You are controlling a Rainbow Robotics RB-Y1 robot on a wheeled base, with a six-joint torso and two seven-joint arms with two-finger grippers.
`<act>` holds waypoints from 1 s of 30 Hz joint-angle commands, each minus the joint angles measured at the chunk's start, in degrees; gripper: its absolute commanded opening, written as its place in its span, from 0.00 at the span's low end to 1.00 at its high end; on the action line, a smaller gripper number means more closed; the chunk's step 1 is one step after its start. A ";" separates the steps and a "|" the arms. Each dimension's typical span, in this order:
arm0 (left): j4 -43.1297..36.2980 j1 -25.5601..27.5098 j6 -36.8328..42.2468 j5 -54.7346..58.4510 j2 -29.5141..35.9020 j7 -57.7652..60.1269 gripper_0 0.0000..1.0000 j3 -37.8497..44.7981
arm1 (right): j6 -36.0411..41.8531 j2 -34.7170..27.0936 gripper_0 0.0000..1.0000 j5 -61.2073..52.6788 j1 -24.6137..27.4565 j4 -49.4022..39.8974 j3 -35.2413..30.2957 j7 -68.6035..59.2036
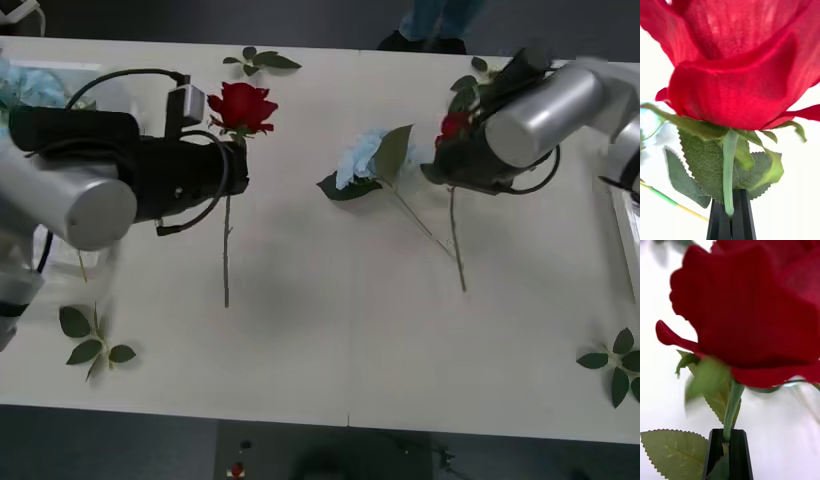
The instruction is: Put the red flowers into the right box and the blue flowers into the left box
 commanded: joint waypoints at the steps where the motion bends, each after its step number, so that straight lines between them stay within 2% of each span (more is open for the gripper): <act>1: -7.26 3.23 -1.89 5.92 1.15 -3.43 0.00 4.19 | -0.02 -9.12 0.00 -4.02 -1.65 -2.95 -0.89 5.30; 2: -9.45 4.90 -4.79 9.96 0.10 -4.04 0.00 6.12 | -0.02 -13.52 0.00 -7.45 -1.65 -3.65 -0.97 9.35; 4: -10.16 5.70 -8.05 13.30 -1.31 -5.71 0.00 7.26 | -0.02 -17.47 0.00 -10.79 -1.56 -3.56 -0.89 13.30; 9: -8.22 5.61 -13.41 22.97 -3.86 -15.12 0.00 9.20 | 1.73 -24.33 0.00 -17.82 -1.56 -1.01 -0.89 21.48; 14: -3.21 2.80 -13.23 37.56 -4.39 -29.97 0.00 9.90 | 3.67 -29.25 0.00 -22.48 -1.56 3.91 -0.89 31.67; 20: 6.54 -2.04 -3.65 56.63 -5.00 -47.64 0.00 12.97 | 4.72 -31.18 0.00 -24.85 -1.65 12.43 -0.89 42.13; 24: 13.93 -4.85 3.47 69.38 -5.71 -61.08 0.00 13.59 | 2.79 -31.09 0.00 -24.23 -1.30 17.79 -0.89 48.37; 30: 20.96 -5.38 8.21 80.71 -9.13 -78.22 0.00 14.56 | -0.82 -30.74 0.00 -23.79 0.72 21.40 -0.89 51.36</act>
